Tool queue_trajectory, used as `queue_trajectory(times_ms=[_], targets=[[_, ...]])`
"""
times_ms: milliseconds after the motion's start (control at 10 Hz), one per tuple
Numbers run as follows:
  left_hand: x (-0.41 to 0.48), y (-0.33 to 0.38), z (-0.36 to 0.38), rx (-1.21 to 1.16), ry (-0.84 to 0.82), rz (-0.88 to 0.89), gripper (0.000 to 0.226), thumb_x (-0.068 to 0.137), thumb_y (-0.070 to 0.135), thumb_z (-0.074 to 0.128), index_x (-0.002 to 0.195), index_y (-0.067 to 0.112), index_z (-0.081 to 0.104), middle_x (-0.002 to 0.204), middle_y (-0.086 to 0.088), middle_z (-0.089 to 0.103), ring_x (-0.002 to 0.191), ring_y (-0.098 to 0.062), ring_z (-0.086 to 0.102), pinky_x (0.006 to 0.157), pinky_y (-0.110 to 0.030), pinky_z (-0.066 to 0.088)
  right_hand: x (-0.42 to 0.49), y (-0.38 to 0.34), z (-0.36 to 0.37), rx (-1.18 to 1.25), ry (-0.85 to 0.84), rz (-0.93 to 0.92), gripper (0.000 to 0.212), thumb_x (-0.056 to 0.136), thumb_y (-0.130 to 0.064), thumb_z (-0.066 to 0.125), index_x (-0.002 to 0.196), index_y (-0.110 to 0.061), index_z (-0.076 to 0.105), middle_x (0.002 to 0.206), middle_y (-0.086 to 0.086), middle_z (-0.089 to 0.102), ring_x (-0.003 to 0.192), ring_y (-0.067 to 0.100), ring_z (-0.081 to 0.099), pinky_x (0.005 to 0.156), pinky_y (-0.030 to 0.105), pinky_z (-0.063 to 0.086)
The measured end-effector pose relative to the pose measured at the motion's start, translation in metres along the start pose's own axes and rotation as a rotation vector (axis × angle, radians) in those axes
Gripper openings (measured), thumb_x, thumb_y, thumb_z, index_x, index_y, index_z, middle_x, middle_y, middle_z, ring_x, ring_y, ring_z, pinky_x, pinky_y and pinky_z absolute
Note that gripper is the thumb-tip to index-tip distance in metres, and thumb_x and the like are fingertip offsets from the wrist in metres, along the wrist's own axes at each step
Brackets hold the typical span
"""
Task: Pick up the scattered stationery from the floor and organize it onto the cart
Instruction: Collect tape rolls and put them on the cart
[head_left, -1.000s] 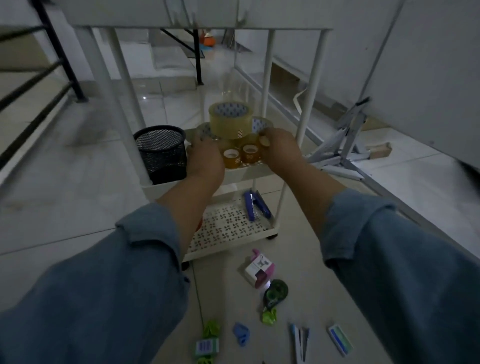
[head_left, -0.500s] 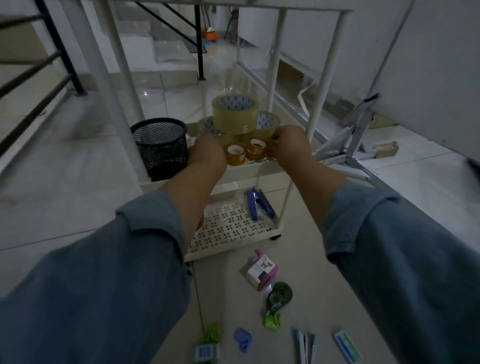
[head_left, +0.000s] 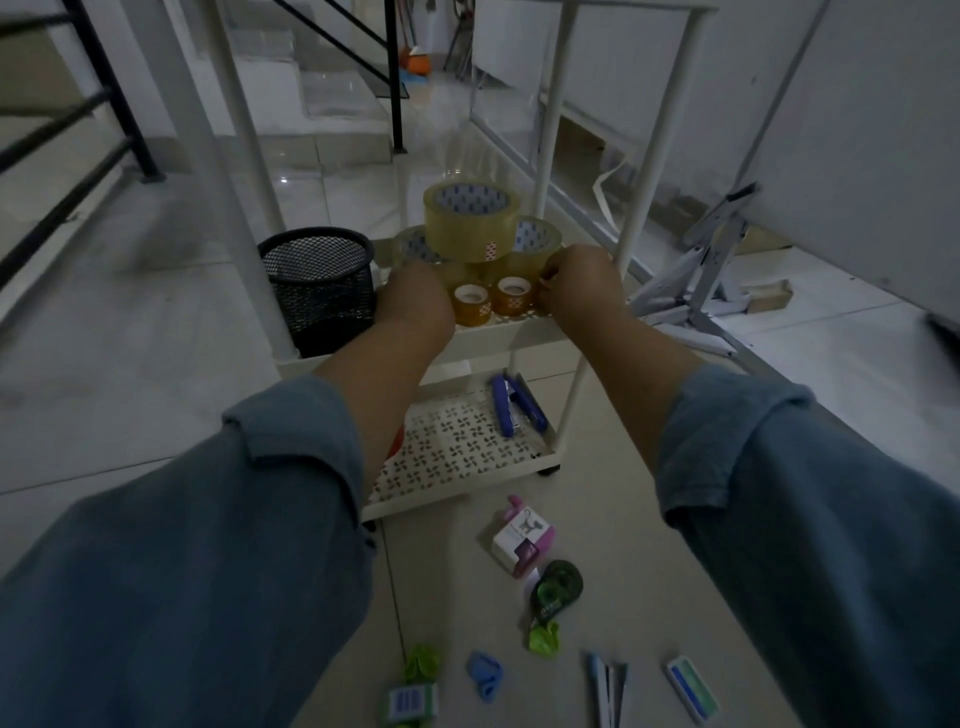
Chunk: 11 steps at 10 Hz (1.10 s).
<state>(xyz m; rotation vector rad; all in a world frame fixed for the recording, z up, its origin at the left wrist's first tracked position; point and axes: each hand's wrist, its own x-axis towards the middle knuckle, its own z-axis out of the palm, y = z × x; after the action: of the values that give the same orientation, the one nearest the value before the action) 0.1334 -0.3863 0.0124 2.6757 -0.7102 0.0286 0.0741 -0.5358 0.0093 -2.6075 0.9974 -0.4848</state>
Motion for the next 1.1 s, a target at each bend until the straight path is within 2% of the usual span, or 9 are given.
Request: queue_trajectory(times_ms=[200, 300, 400, 500, 700, 800, 900, 1000, 1100], targets=[[-0.022, 0.012, 0.001, -0.133, 0.112, 0.04, 0.03, 0.091, 0.004, 0.045, 0.12, -0.003, 0.047, 0.127, -0.023, 0.049, 0.119, -0.036, 0.046, 0.096, -0.041, 0.041, -0.055, 0.003, -0.019, 0.185, 0.213, -0.272, 0.021, 0.088, -0.015, 0.055, 0.103, -0.007, 0.067, 0.104, 0.01, 0.066, 0.094, 0.022, 0.061, 0.076, 0.024, 0.04], [-0.062, 0.035, 0.009, -0.228, 0.294, 0.227, 0.035, 0.088, 0.006, 0.047, 0.123, 0.001, 0.046, 0.131, -0.018, 0.045, 0.126, -0.032, 0.037, 0.108, -0.036, 0.028, -0.104, 0.022, -0.022, 0.418, 0.419, -0.264, 0.018, 0.087, -0.011, 0.056, 0.1, -0.009, 0.068, 0.097, 0.005, 0.068, 0.088, 0.012, 0.058, 0.074, 0.021, 0.044], [-0.104, 0.064, 0.026, -0.415, 0.333, 0.353, 0.039, 0.086, 0.005, 0.048, 0.125, 0.004, 0.049, 0.132, -0.015, 0.046, 0.128, -0.029, 0.036, 0.109, -0.035, 0.031, -0.151, 0.056, -0.021, 0.524, 0.476, -0.074, 0.019, 0.087, -0.01, 0.056, 0.101, -0.013, 0.067, 0.094, -0.003, 0.065, 0.085, 0.006, 0.058, 0.069, 0.013, 0.046], [-0.148, 0.091, 0.056, -0.509, 0.198, 0.393, 0.035, 0.086, 0.004, 0.048, 0.121, 0.008, 0.053, 0.131, -0.01, 0.048, 0.127, -0.025, 0.037, 0.108, -0.033, 0.034, -0.197, 0.1, -0.017, 0.574, 0.481, 0.096, 0.019, 0.086, -0.008, 0.055, 0.099, -0.016, 0.067, 0.092, -0.003, 0.066, 0.081, 0.007, 0.06, 0.063, 0.005, 0.043], [-0.249, 0.129, 0.126, -0.391, -0.168, 0.49, 0.036, 0.089, 0.008, 0.046, 0.125, 0.011, 0.05, 0.132, -0.007, 0.046, 0.126, -0.023, 0.036, 0.098, -0.03, 0.037, -0.308, 0.189, -0.014, 0.572, 0.432, 0.271, 0.018, 0.087, -0.006, 0.055, 0.1, -0.015, 0.066, 0.086, -0.007, 0.063, 0.073, -0.001, 0.057, 0.061, 0.012, 0.045], [-0.305, 0.144, 0.156, -0.393, -0.312, 0.461, 0.034, 0.091, 0.009, 0.045, 0.124, 0.012, 0.051, 0.131, -0.007, 0.047, 0.124, -0.024, 0.038, 0.096, -0.032, 0.037, -0.364, 0.234, -0.017, 0.561, 0.384, 0.368, 0.019, 0.088, -0.004, 0.055, 0.1, -0.015, 0.065, 0.082, -0.006, 0.061, 0.073, 0.0, 0.057, 0.061, 0.006, 0.043], [-0.376, 0.158, 0.187, -0.517, -0.44, 0.301, 0.029, 0.093, 0.011, 0.047, 0.121, 0.011, 0.053, 0.128, -0.007, 0.05, 0.121, -0.024, 0.044, 0.097, -0.033, 0.04, -0.423, 0.278, -0.018, 0.518, 0.33, 0.456, 0.019, 0.089, -0.003, 0.055, 0.102, -0.012, 0.066, 0.084, -0.003, 0.064, 0.073, 0.006, 0.058, 0.064, 0.004, 0.043], [-0.436, 0.169, 0.211, -0.57, -0.521, 0.182, 0.028, 0.094, 0.015, 0.048, 0.121, 0.012, 0.053, 0.124, -0.008, 0.053, 0.115, -0.024, 0.051, 0.095, -0.034, 0.045, -0.474, 0.311, -0.016, 0.436, 0.278, 0.537, 0.018, 0.088, -0.004, 0.056, 0.102, -0.01, 0.066, 0.091, 0.002, 0.067, 0.076, 0.01, 0.058, 0.065, 0.005, 0.041], [-0.484, 0.156, 0.226, -0.582, -0.59, 0.197, 0.031, 0.094, 0.016, 0.048, 0.125, 0.014, 0.051, 0.124, -0.005, 0.053, 0.115, -0.021, 0.05, 0.096, -0.03, 0.043, -0.515, 0.333, -0.009, 0.391, 0.206, 0.633, 0.018, 0.088, -0.004, 0.056, 0.1, -0.01, 0.067, 0.093, 0.006, 0.069, 0.075, 0.012, 0.057, 0.064, 0.013, 0.041]])
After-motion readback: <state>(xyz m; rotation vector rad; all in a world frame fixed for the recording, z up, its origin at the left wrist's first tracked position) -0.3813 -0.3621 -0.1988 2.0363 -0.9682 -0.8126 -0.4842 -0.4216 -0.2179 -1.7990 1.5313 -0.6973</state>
